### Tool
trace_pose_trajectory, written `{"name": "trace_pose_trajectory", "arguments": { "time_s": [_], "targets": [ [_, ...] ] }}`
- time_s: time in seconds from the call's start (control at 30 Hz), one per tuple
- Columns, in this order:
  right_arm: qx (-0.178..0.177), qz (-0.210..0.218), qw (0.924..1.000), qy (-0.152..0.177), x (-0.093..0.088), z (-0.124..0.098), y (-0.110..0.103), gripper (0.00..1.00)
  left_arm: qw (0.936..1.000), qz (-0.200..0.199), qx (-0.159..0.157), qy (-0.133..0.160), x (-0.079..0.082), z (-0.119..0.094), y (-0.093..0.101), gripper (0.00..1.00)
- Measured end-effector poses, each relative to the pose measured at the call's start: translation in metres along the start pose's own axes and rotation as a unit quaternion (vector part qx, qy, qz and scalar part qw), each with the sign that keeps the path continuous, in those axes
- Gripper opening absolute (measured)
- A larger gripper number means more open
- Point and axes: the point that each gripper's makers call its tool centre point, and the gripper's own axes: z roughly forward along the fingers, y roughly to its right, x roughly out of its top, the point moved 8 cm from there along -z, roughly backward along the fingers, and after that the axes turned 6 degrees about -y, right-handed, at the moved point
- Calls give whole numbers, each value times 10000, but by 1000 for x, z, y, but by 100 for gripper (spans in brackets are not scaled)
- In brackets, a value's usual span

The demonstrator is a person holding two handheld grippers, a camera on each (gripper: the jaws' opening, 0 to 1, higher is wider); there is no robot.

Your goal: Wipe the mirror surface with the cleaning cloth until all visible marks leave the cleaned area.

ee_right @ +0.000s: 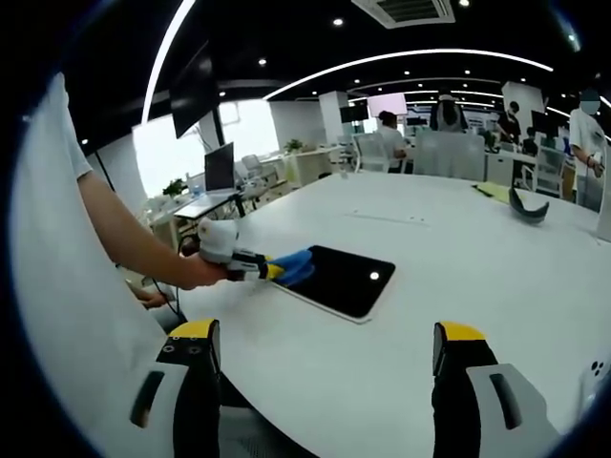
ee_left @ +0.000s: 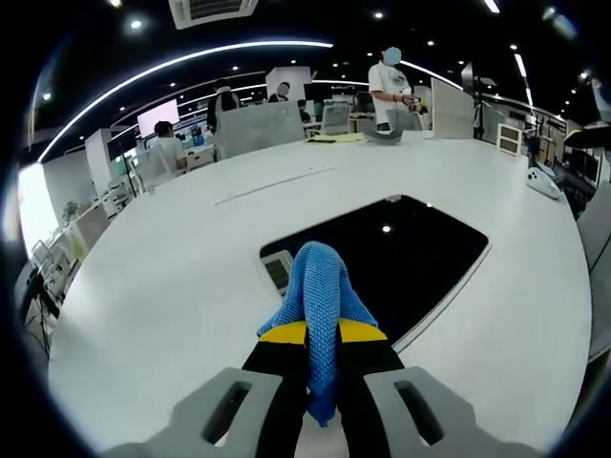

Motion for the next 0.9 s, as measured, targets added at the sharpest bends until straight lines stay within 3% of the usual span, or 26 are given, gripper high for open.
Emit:
{"name": "trace_pose_trajectory", "arguments": {
  "time_s": [0.9],
  "targets": [
    [137, -45, 9999, 60, 2, 4, -4, 91, 9999, -98, 28, -51, -17, -22, 9, 7]
  ]
}}
